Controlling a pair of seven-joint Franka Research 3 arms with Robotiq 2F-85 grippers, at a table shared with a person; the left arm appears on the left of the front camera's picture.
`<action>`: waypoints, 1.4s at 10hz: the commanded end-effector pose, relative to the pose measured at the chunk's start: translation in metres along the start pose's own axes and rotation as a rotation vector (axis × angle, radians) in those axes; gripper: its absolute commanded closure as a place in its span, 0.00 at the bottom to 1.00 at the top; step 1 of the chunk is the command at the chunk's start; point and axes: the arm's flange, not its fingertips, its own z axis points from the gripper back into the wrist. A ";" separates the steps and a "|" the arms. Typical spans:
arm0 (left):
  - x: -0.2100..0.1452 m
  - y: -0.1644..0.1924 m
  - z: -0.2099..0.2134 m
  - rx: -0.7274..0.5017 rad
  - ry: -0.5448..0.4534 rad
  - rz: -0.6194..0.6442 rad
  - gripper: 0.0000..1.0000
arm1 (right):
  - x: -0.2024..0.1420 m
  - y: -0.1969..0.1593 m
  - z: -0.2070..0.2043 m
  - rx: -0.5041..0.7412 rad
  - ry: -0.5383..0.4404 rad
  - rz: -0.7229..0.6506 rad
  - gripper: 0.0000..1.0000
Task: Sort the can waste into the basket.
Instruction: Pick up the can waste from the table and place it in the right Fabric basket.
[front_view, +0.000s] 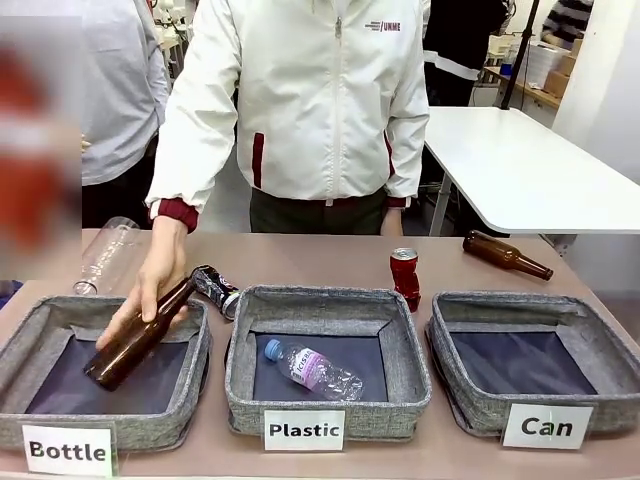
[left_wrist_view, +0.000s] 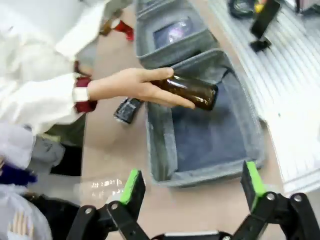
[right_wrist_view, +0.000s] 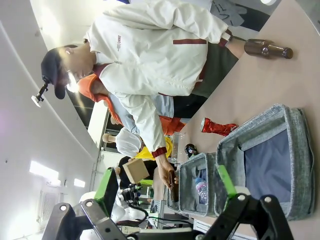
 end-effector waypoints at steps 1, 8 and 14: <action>-0.021 -0.047 0.001 0.179 -0.095 0.023 0.00 | 0.001 0.001 -0.001 0.022 -0.011 0.023 0.00; -0.018 -0.013 -0.009 0.136 -0.091 0.048 0.00 | 0.001 0.001 -0.001 0.022 -0.011 0.023 0.00; 0.105 0.210 -0.189 -0.222 0.255 0.164 0.00 | 0.001 0.001 -0.001 0.022 -0.011 0.023 0.00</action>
